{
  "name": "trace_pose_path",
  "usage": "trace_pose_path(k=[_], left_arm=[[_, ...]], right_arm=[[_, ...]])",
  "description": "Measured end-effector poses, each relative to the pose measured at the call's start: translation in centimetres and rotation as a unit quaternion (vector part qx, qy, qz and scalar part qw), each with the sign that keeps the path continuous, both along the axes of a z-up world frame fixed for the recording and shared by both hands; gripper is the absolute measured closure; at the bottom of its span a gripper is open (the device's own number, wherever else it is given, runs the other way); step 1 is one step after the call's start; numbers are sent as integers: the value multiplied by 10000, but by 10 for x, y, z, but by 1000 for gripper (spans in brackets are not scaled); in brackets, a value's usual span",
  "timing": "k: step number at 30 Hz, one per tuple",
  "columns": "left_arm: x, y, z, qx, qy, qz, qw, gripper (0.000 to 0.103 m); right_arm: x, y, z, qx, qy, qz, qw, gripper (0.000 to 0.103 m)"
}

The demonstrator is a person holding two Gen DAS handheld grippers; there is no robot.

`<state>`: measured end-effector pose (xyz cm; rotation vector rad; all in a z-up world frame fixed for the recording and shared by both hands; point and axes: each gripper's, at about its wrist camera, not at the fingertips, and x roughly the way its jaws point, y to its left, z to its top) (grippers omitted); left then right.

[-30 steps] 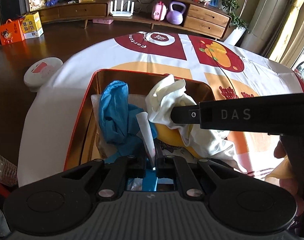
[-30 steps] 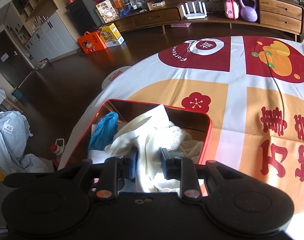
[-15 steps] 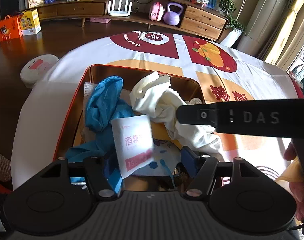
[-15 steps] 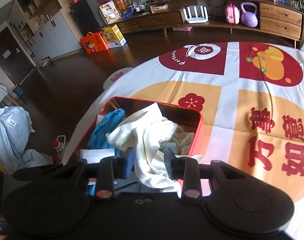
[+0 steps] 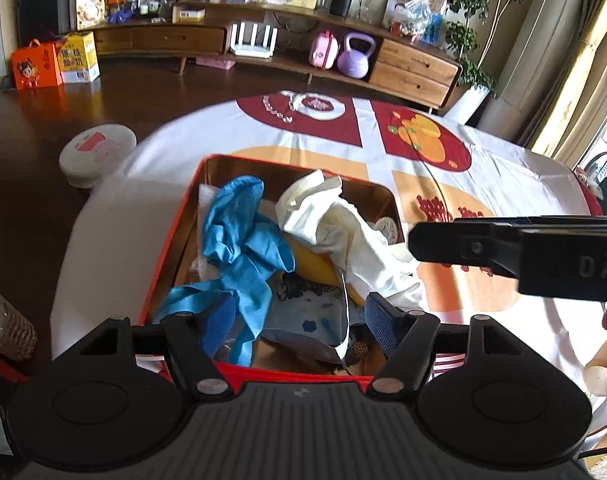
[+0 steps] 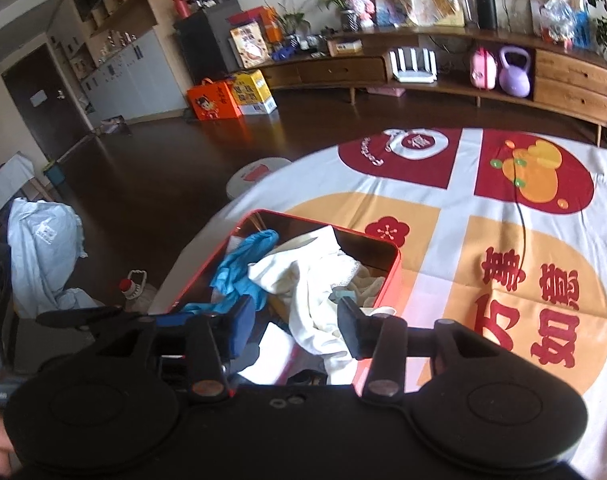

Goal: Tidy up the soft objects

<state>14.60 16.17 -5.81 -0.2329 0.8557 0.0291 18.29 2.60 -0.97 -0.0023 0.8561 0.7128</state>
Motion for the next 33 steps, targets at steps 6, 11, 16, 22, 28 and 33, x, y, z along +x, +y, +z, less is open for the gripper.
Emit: trace_pose_path(k=[6,11,16,22,28,33], left_arm=[[-16,-2,19,198,-320,80,9993,30],[-31,-5,33,263,-610,218,9976,19],[-43,-9,46,280,-801,338,9958,11],[-56,-16,57,249,-1027,358,9938,0],[-71,-23,62,119,-1175,344,9924,0],[-84,-32,65,184,-1273,357,9910,0]], right_arm=[[-18,-17,15,194,-355,209,9990,42],[-36,-33,24,314,-682,398,9964,29],[-52,-47,27,435,-919,489,9936,18],[-68,-61,30,544,-1204,411,9904,0],[-78,-70,30,551,-1406,298,9881,0],[-87,-79,31,569,-1519,181,9866,0]])
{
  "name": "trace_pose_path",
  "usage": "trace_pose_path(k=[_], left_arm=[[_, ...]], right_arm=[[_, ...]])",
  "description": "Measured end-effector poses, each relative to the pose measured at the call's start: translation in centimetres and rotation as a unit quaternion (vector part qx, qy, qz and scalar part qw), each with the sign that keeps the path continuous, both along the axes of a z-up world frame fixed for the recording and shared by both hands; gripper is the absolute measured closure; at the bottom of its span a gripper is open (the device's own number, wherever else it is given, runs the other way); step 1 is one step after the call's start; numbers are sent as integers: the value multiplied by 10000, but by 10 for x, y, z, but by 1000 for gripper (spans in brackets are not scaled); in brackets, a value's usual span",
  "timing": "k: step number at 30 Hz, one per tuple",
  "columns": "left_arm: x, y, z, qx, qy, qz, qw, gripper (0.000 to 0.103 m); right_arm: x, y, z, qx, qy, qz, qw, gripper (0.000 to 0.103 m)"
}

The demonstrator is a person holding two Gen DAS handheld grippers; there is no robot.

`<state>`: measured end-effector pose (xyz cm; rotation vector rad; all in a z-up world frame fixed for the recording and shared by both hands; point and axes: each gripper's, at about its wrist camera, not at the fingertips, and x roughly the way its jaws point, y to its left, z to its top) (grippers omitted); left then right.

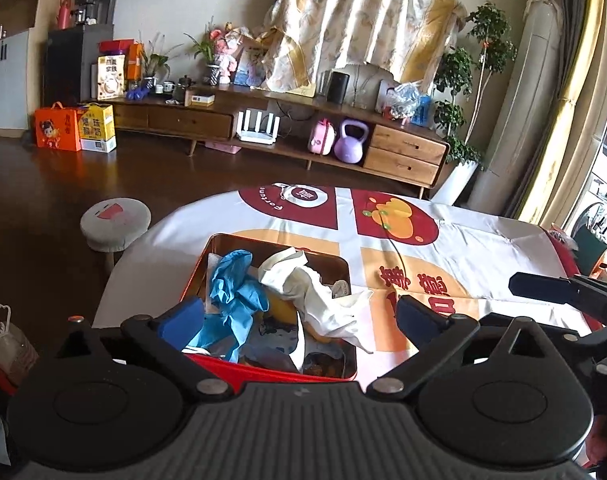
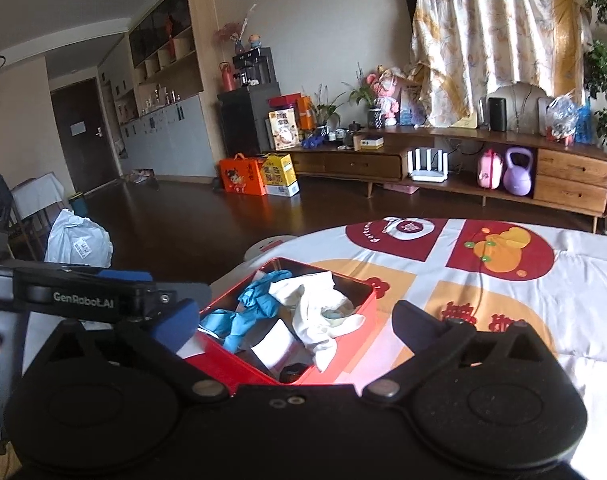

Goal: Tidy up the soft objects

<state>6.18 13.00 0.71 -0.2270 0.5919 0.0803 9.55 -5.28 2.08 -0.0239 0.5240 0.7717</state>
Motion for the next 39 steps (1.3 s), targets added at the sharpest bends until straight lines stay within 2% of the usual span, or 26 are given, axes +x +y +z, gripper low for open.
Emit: trace_pose_path(k=[10,22,39], left_arm=[[-24,-12,7,50,-155,-26,9999,0],[-36,-20,13,16,-273,-1,9996,0],[-38,-24,15,170,-255,74,9995,0]], right_arm=[[1,-16,1,115,-4,-314,9994,0],[-3,-13,2,127,-36,-193,9997,0],[-5,-12,1,136,-5,-165,9998,0]])
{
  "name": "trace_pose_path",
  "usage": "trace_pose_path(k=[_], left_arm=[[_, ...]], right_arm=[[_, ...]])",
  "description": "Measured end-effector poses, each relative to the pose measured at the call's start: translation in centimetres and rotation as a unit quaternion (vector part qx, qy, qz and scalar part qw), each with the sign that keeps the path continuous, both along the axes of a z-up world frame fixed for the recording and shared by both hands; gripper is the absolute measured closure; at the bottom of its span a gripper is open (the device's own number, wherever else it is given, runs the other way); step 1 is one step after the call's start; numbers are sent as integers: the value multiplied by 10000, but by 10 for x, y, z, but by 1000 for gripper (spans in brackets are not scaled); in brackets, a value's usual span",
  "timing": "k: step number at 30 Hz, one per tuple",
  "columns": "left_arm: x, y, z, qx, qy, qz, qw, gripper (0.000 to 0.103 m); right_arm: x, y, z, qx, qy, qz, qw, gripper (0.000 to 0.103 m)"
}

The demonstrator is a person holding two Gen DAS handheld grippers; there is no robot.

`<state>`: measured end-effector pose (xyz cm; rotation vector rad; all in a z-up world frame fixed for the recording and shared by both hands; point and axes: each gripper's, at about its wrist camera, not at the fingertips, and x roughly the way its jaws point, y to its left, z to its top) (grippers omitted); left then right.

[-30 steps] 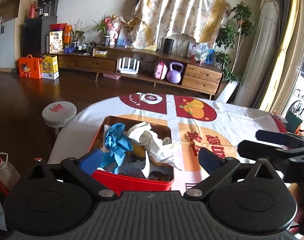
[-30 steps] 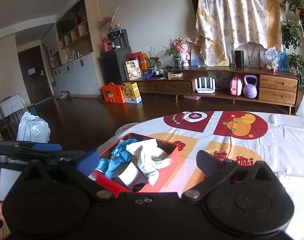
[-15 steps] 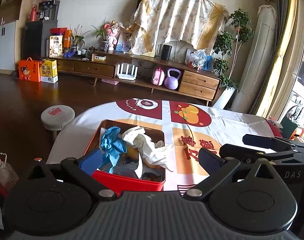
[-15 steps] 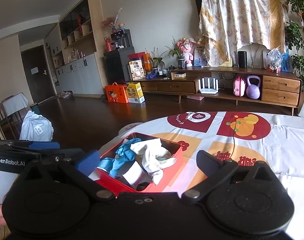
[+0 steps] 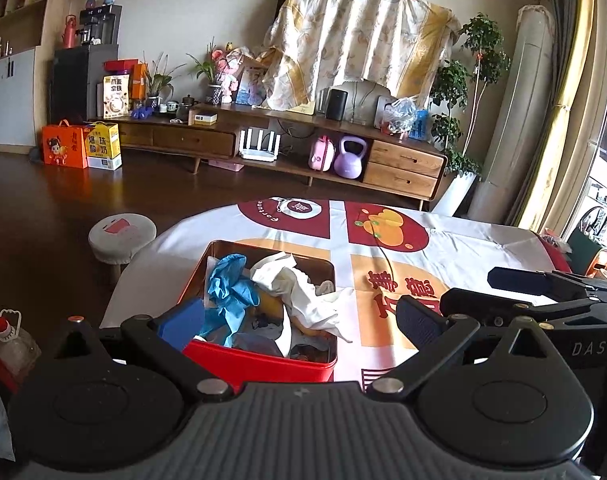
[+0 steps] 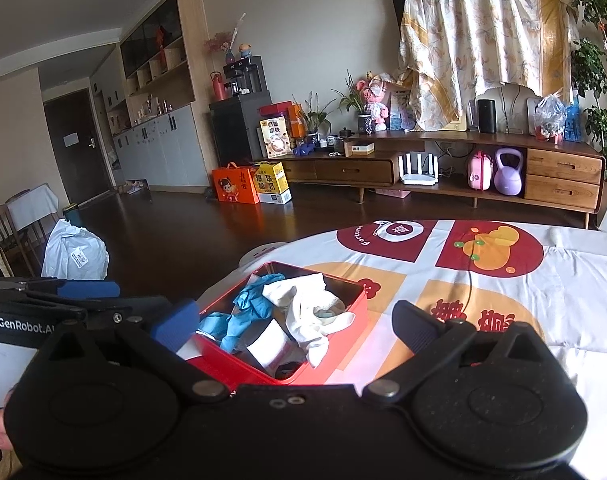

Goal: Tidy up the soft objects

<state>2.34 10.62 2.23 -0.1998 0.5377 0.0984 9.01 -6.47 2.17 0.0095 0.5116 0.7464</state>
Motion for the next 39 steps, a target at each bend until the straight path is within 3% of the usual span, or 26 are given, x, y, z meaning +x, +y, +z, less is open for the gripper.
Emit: trace_pose_path(k=[39], left_arm=[[-1,0,-1,-17,27,27,10000,0]], right_arm=[[-2,2,-3,-16,73,4,10000,0]])
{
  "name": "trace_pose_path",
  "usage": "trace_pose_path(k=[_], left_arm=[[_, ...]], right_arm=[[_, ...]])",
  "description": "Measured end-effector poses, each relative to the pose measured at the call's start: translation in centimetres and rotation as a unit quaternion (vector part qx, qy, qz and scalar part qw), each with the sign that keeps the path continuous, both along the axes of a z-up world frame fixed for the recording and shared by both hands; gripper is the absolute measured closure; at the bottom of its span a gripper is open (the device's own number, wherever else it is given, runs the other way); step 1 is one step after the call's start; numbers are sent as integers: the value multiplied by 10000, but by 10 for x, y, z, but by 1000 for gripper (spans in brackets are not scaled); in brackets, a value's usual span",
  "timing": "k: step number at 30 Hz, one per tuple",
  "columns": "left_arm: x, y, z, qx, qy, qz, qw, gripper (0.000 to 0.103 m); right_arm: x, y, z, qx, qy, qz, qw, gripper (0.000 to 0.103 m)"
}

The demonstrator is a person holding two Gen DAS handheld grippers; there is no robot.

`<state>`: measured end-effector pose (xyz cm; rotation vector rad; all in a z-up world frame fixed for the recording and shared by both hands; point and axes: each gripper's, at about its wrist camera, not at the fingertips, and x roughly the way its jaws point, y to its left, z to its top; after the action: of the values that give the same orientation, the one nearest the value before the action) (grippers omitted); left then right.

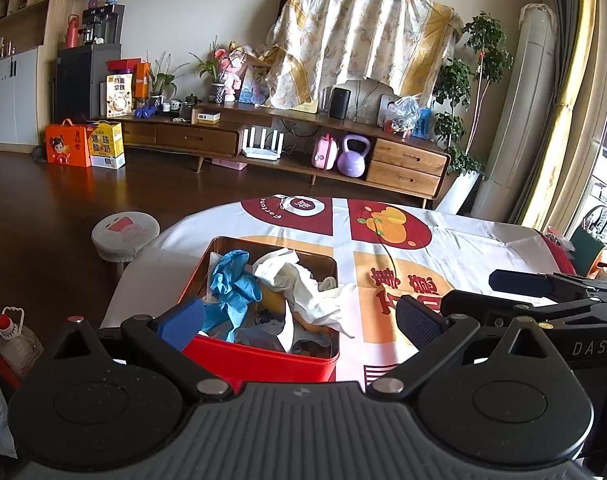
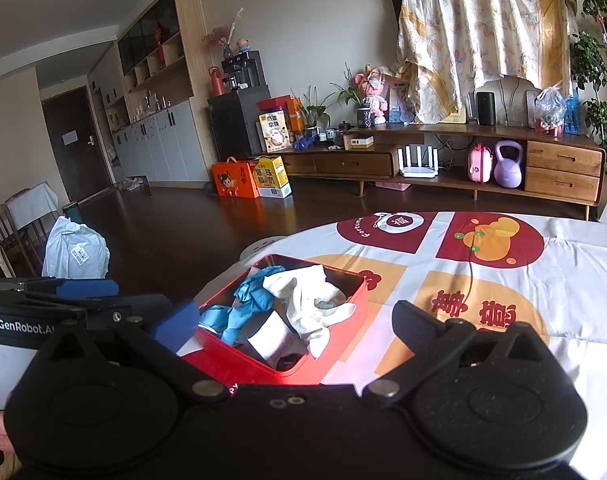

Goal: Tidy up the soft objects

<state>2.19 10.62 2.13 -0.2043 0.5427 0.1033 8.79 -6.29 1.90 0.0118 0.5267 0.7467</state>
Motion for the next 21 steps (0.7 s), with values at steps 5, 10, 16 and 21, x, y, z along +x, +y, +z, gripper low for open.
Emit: trace_pose_path(k=[5,10,16,21], left_arm=[[-2,-1,0,67,0,1,10000,0],[-4,-6,3,260,-9,107,9996,0],[-8,-8,5,390,-50,210,9990,0],[-12,-10,5,414,-30,271,9988,0]], right_arm=[[-3,1,-4,-25,9,-4,10000,0],[-5,1,-5,-36,9,-6,10000,0],[-6,1,-5,-42,8,-4,10000,0],[-15,2,-11,-35,3,66,10000,0]])
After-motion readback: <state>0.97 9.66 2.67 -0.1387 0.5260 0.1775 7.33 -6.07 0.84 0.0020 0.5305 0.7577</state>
